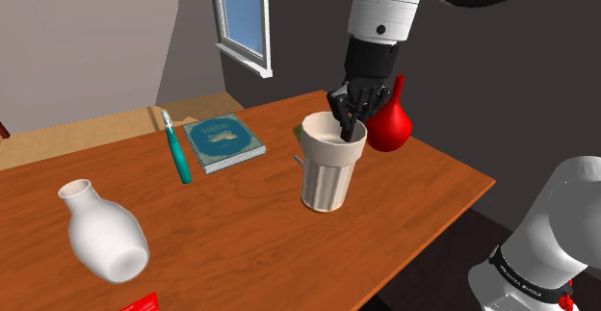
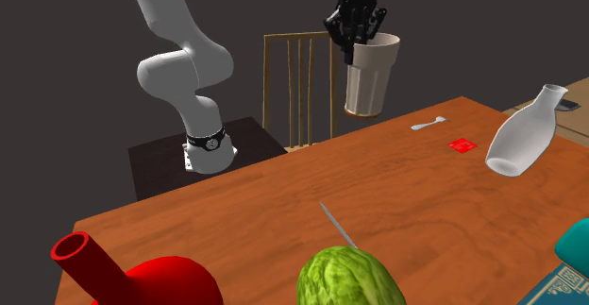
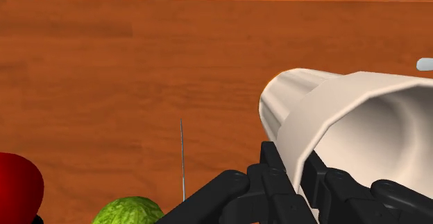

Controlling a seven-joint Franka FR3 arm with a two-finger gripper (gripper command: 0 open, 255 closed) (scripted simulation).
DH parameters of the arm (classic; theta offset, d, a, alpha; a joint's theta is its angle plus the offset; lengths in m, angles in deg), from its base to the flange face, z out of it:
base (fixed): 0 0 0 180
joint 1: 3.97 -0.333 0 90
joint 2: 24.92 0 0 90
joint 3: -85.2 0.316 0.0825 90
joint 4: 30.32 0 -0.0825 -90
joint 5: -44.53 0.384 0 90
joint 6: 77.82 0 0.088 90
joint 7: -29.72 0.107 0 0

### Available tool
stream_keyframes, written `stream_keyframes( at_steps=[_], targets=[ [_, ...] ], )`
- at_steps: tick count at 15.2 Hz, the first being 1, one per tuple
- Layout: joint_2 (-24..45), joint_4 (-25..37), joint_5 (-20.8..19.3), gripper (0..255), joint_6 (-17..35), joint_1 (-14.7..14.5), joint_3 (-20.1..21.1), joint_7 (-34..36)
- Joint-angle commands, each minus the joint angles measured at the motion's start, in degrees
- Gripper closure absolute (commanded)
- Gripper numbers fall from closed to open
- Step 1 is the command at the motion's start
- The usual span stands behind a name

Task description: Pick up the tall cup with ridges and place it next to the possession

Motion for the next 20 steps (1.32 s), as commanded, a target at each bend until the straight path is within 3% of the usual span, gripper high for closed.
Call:
stream_keyframes(
  at_steps=[1, 7, 12, 16, 20],
  targets=[
    [3.4, 1.9, -0.5, 255, 1.9, 0.1, 2.0, 2.1],
    [15.5, 9.2, -4.6, 255, 6.9, 0.1, 8.9, 10.2],
    [27.5, 17.5, -11.7, 255, 9.3, -1.4, 13.4, 18.4],
    [38.0, 25.9, -18.9, 255, 9.4, -4.9, 15.0, 24.9],
    [48.6, 36.4, -25.6, 255, 7.6, -10.6, 14.3, 30.0]
  ],
)
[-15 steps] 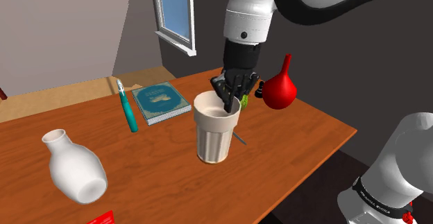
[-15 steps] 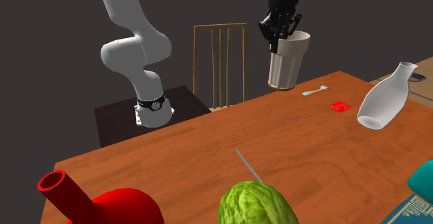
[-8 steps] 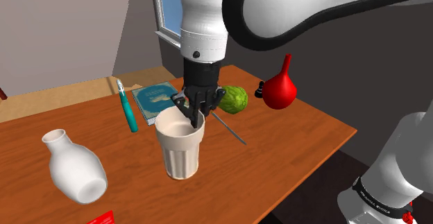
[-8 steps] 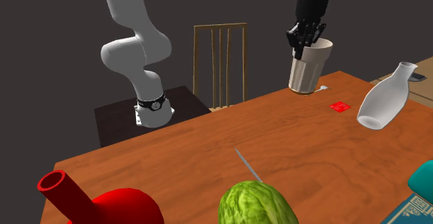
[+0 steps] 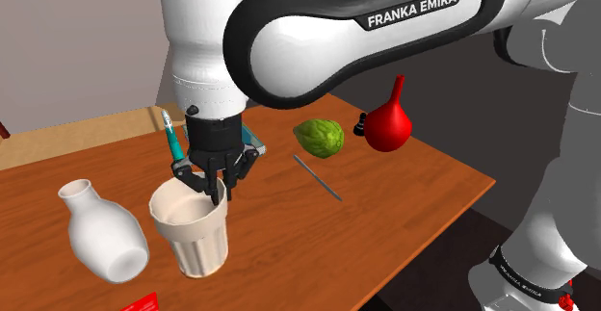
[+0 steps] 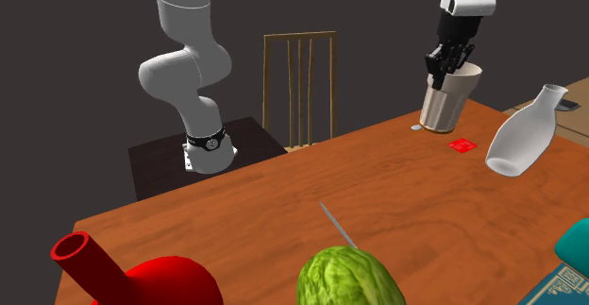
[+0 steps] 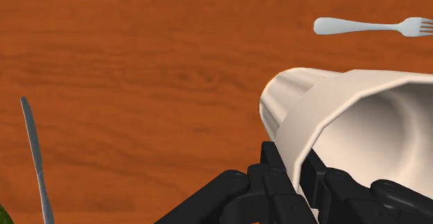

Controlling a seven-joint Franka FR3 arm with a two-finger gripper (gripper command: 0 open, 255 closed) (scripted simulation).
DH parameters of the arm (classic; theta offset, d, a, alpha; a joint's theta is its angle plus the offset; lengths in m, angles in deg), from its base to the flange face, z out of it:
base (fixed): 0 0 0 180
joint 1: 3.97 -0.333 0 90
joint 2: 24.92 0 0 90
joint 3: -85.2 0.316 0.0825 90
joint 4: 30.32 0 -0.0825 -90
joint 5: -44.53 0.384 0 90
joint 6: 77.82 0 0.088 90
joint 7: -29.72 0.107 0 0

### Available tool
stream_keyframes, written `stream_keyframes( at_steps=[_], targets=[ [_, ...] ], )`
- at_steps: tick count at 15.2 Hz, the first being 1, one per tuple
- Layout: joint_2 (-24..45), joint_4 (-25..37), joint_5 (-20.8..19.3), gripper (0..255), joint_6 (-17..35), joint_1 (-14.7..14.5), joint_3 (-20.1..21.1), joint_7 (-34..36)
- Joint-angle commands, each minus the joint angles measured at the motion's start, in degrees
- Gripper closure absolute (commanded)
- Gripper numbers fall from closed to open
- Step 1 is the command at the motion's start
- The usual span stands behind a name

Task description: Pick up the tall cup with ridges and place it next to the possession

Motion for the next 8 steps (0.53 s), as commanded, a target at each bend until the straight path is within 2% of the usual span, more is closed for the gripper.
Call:
stream_keyframes(
  at_steps=[1, 5, 8],
  targets=[
    [5.5, 5.9, -3.3, 255, -1.1, -3.2, -0.6, 2.3],
    [16.6, 20.3, -8.4, 255, -5.1, -10.6, -2.7, 4.8],
    [26.0, 34.9, -11.3, 255, -9.9, -17.1, -4.7, 5.0]
  ],
)
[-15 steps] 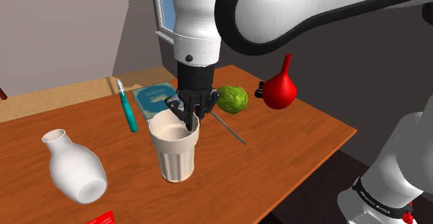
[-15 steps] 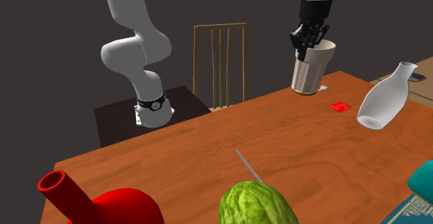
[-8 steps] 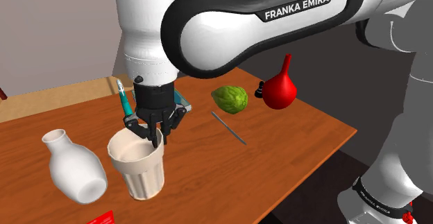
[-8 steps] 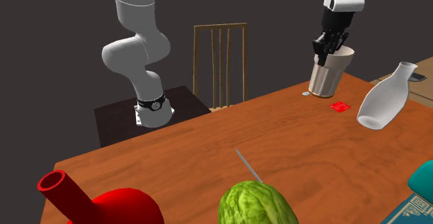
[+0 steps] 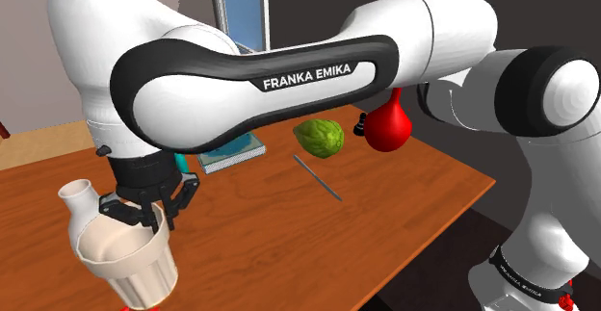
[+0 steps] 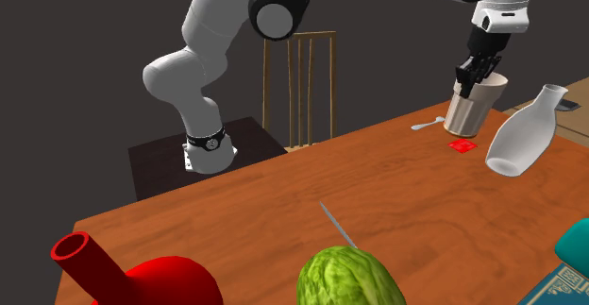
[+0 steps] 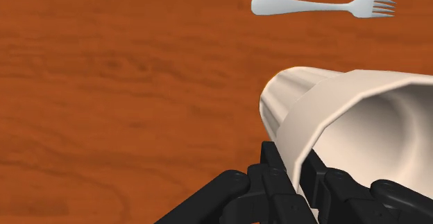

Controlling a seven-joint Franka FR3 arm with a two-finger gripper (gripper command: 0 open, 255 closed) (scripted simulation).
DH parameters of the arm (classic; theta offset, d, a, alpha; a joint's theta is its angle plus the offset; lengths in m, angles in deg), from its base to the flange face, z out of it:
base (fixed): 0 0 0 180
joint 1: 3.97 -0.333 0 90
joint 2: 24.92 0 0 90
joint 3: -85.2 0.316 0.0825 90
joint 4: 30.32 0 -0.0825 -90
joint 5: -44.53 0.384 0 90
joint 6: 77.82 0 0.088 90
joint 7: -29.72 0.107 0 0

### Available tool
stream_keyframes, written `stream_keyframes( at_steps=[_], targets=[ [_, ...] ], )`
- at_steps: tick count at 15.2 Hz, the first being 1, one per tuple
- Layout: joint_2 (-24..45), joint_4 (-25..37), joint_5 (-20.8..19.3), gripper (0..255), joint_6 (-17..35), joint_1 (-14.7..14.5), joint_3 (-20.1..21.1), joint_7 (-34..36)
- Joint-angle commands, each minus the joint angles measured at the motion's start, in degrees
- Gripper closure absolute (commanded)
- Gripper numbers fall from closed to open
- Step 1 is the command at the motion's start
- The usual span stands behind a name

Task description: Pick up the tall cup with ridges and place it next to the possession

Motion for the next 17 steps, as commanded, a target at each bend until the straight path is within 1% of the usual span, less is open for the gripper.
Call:
stream_keyframes(
  at_steps=[1, 11, 17],
  targets=[
    [3.3, 4.5, -1.0, 255, -1.1, -1.8, -0.8, -0.2],
    [3.4, -3.8, -1.4, 255, 6.8, 0.0, -1.0, 0.8],
    [3.4, -3.8, -1.4, 255, 6.8, 0.0, -1.0, 0.8]
  ],
)
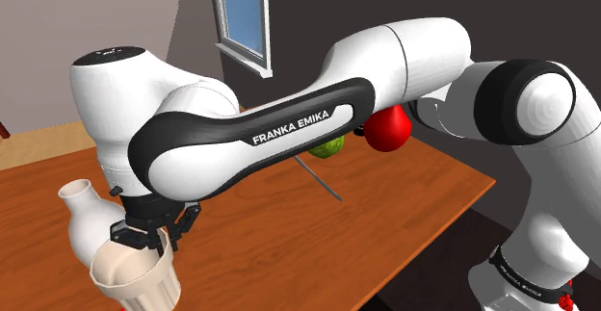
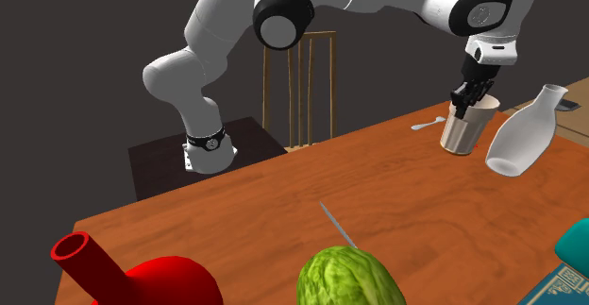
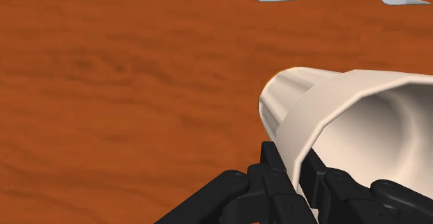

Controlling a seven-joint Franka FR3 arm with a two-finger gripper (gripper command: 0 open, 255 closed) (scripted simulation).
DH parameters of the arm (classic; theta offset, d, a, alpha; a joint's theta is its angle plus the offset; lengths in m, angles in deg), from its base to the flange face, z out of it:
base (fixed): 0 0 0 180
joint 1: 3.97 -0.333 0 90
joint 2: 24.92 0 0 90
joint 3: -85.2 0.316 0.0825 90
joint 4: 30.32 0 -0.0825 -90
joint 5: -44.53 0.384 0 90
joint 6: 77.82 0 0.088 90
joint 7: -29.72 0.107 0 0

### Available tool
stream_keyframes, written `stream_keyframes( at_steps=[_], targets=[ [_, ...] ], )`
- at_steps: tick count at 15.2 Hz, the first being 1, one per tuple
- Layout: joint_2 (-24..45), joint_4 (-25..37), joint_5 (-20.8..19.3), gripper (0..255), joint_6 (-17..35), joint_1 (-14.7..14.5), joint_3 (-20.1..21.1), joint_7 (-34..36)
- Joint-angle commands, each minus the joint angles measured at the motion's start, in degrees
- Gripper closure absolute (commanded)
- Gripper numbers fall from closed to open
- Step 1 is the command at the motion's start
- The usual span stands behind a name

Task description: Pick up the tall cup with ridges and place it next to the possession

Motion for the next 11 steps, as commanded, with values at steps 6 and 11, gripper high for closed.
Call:
stream_keyframes(
  at_steps=[6, 11],
  targets=[
    [0.0, 0.0, 0.0, 0, 0.0, 0.0, 0.0, 0.0],
    [-1.5, 5.1, 0.8, 0, -6.2, -0.7, 0.5, -0.9]
  ],
)
